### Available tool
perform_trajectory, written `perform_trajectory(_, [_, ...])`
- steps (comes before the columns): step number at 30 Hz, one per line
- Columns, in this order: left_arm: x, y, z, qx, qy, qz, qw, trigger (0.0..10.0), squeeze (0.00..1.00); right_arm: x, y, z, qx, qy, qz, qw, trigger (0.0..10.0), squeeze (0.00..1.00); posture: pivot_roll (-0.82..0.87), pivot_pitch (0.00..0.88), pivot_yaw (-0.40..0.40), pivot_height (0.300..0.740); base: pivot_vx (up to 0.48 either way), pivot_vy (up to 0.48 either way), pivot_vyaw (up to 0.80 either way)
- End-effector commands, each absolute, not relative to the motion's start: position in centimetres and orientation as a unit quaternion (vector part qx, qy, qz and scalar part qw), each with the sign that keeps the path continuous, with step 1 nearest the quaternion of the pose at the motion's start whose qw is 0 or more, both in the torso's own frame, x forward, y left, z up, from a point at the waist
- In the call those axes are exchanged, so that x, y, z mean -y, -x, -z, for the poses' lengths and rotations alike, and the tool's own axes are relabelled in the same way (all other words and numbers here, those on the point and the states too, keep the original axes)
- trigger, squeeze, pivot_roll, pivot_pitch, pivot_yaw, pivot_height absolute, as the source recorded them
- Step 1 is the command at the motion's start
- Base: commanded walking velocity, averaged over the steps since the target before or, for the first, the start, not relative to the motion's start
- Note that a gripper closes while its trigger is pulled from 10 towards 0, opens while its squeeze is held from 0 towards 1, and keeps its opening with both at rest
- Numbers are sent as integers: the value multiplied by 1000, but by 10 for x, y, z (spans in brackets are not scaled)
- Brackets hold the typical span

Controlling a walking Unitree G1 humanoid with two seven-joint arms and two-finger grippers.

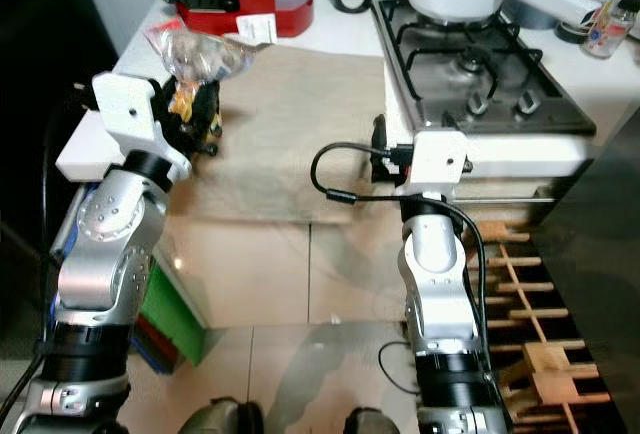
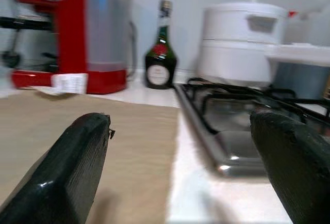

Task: Restocking fridge

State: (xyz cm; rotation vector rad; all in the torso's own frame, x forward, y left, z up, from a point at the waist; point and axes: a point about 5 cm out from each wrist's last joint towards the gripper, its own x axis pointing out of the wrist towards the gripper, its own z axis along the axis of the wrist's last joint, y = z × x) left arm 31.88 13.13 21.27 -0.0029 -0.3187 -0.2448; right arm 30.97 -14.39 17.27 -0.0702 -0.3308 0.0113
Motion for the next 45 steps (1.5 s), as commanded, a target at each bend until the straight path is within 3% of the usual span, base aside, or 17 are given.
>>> perform_trajectory(1, [-131, -317, -215, 165, 5, 128, 978, 10000, 0, 140, -309, -170, 159, 35, -16, 987, 10000, 0, -37, 0, 27, 740, -285, 0, 0])
perform_trajectory(33, [-125, -314, -207, 156, 9, 131, 979, 10000, 0, 143, -308, -159, 127, 48, -23, 991, 10000, 0, -61, 0, 33, 740, -320, 0, 0])
perform_trajectory(39, [-124, -312, -209, 153, 3, 163, 975, 10000, 0, 141, -309, -157, 124, 47, -22, 991, 10000, 0, -54, 0, 45, 740, 0, 0, 0])
perform_trajectory(45, [-132, -318, -204, 139, 5, 130, 982, 10000, 0, 139, -308, -153, 120, 43, -22, 992, 10000, 0, -50, 0, 58, 740, 269, -396, 0])
